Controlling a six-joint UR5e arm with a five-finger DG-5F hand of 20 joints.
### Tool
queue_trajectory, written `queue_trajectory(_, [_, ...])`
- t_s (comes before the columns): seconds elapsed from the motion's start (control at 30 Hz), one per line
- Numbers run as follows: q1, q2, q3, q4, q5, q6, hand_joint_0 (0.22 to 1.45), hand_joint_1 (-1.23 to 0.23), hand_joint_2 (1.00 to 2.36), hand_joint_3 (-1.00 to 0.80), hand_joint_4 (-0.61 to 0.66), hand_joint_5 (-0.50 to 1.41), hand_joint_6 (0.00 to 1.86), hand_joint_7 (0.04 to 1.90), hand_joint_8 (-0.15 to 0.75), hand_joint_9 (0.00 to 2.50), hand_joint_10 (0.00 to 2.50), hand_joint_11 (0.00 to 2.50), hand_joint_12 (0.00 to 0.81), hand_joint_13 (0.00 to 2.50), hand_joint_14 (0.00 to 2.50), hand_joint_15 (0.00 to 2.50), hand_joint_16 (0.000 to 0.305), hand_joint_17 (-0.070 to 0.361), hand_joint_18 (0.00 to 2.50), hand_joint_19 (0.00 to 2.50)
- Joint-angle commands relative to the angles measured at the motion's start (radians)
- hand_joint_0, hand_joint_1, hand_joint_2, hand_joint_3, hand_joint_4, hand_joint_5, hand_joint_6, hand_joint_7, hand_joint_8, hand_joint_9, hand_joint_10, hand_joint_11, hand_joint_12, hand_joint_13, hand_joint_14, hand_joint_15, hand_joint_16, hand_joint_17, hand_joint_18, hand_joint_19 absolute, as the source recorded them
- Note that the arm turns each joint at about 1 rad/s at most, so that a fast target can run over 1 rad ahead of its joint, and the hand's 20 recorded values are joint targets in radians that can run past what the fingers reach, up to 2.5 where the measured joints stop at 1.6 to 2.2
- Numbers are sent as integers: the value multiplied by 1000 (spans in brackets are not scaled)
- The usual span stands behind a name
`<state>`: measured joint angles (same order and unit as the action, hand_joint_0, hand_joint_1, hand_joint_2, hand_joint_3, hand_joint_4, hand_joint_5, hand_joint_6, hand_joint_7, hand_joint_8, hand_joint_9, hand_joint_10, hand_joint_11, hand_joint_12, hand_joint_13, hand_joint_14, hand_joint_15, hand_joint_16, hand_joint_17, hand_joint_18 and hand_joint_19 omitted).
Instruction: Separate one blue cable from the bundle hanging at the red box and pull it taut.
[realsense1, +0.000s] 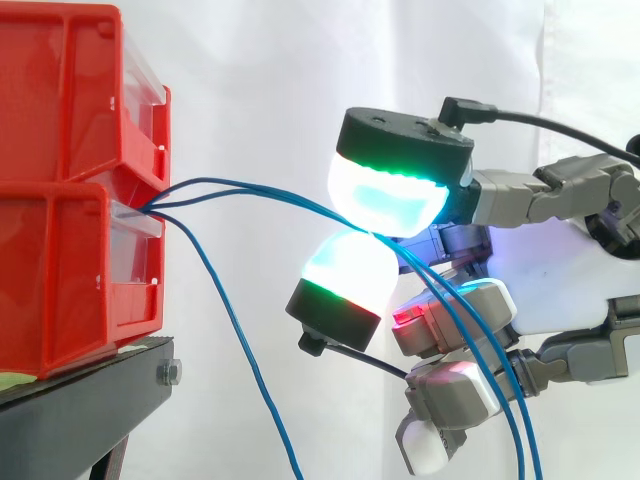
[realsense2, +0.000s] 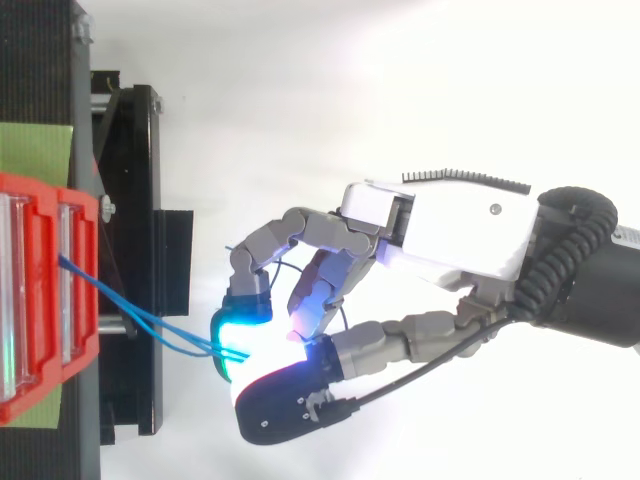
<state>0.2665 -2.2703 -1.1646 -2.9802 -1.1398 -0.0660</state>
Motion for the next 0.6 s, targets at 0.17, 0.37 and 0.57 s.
queue_trajectory(0.17, [-1, 0, 0, 0, 0, 0, 801, -895, 1015, -340, -52, -208, 967, 1082, 227, 1183, 7, 1553, 333, 1095, 29, 1017, 46, 104, 698, 599])
queue_trajectory(0.37, [-1, 0, 0, 0, -1, 6, 775, -936, 1000, -500, -51, -179, 956, 1126, 228, 1206, 9, 1553, 327, 1084, 30, 995, 45, 100, 710, 543])
queue_trajectory(0.57, [-1, 0, 0, 0, -1, 6, 618, -948, 1000, -500, 13, -144, 944, 1085, 238, 1274, 11, 1558, 328, 1097, 31, 1022, 44, 99, 696, 594])
